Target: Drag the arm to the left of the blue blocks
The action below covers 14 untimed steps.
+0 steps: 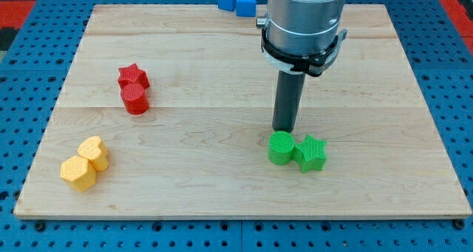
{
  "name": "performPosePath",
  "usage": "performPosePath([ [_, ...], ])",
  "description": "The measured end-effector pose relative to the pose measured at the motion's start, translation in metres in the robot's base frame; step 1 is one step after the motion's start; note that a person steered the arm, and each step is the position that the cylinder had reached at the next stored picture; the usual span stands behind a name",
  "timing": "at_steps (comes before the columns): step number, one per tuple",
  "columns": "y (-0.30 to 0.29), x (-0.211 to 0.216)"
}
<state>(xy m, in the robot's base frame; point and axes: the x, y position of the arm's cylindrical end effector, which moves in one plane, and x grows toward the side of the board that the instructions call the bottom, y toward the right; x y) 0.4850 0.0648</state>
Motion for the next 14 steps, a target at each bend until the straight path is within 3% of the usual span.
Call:
performPosePath([
  [1,0.000,0.000],
  [4,-0.091,0.018],
  [8,-0.088,0.050],
  [11,-0.117,0.035],
  [14,-0.097,-0.042],
])
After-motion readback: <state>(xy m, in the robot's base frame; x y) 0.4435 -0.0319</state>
